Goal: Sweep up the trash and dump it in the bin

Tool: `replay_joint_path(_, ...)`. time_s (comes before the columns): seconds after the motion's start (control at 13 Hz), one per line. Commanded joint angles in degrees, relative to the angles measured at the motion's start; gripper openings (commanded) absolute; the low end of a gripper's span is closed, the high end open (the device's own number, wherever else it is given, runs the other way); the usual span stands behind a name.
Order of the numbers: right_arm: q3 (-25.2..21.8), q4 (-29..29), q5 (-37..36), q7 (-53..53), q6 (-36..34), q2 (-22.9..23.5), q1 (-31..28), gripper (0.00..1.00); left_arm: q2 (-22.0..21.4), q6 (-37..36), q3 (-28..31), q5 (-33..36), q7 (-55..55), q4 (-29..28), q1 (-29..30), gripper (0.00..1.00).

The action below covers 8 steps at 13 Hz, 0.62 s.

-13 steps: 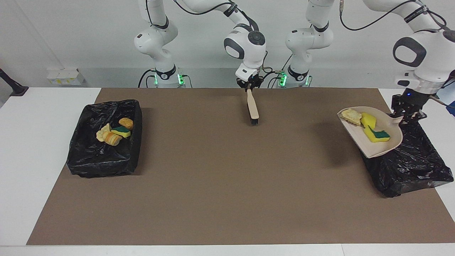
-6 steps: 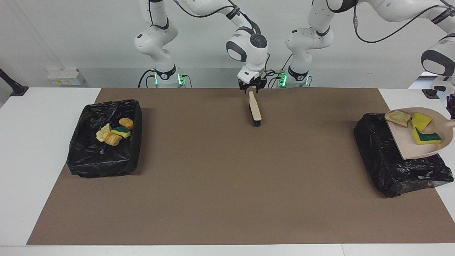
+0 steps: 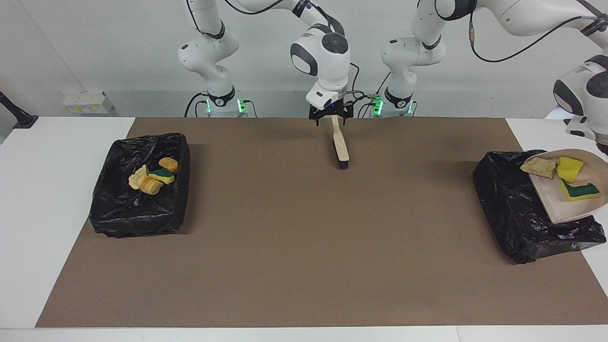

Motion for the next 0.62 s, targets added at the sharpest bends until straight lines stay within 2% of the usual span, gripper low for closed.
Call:
replay_joint_path(0.0,0.4,2.4,-1.2,-8.6,-6.1,-3.6,-6.7,1.00,-3.4,-0.8,-1.0,8.6,-5.4,-3.5,-0.8,0.00)
replay_joint_path(0.15,0.1,5.1,-4.3,-15.2,-8.3,-3.6,-10.5,1.00,-5.0,-4.9,-3.4,16.0,-10.8,-4.5,-0.7,0.00)
replay_joint_path(0.31,0.2,7.3,-5.8,-21.7,-9.6,-3.8,-15.7,1.00,-5.6,-8.8,-5.6,22.0,-11.6,-3.9,-0.6,0.00)
replay_joint_path(0.54,0.1,9.9,-5.9,-34.8,-11.5,-3.8,-24.1,1.00,-8.1,-17.2,-9.4,24.8,-11.7,-3.9,-0.7,0.00)
